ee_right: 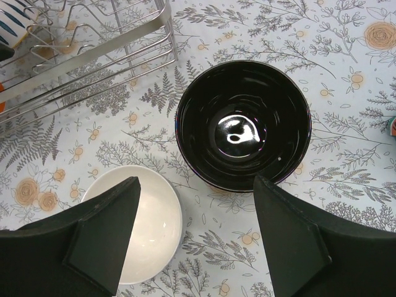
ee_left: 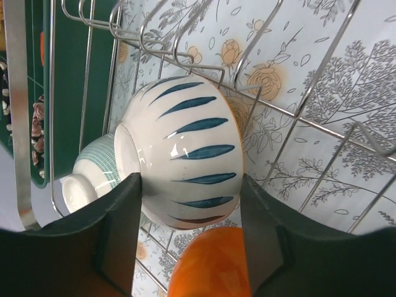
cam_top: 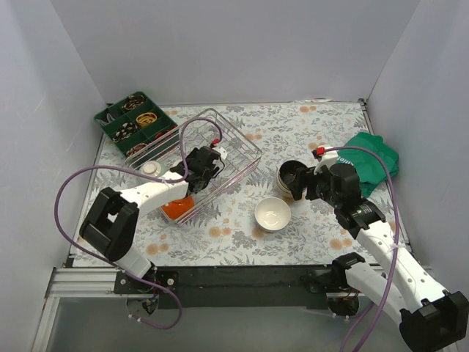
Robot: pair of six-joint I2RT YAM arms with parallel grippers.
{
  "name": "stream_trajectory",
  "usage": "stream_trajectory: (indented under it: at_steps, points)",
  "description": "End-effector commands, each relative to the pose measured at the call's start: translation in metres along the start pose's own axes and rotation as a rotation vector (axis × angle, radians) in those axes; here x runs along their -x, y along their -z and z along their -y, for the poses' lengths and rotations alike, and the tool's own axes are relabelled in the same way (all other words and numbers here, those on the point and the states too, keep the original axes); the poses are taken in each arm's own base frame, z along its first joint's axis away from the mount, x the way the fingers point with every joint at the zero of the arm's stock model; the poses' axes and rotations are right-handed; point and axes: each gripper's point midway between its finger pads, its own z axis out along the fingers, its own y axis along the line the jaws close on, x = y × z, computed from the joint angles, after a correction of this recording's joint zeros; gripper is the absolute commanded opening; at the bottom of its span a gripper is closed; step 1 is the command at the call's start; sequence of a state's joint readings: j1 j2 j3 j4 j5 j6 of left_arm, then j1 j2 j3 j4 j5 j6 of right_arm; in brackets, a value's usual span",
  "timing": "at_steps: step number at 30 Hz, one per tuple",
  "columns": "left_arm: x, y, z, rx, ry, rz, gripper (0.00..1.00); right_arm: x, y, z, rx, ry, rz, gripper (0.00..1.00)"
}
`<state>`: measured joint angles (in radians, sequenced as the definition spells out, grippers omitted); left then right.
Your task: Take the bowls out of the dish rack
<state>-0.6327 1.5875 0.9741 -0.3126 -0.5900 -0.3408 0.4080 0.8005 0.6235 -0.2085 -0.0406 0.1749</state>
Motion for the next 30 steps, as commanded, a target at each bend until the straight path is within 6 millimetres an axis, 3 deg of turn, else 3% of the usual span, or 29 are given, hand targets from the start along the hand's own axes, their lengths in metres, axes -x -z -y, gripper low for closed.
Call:
stream_trajectory:
  at_steps: [1,6,16,24,30]
  points:
    - [0.028,0.026,-0.021,0.015,0.106,0.093,0.38,0.003,-0.002,-0.003,0.018,0.022,0.016,0.82]
    - [0.037,0.035,-0.034,0.042,0.146,0.124,0.27,0.003,-0.002,-0.004,0.02,0.022,0.017,0.82]
    - [0.061,0.056,-0.058,0.091,0.258,0.212,0.15,0.009,0.002,-0.016,0.087,0.039,0.029,0.82]
    - [0.08,0.08,-0.087,0.095,0.455,0.334,0.12,0.016,0.004,-0.043,0.239,0.036,0.036,0.82]
    - [0.101,0.104,-0.09,-0.034,0.67,0.452,0.1,0.026,0.002,-0.073,0.403,-0.014,0.052,0.81]
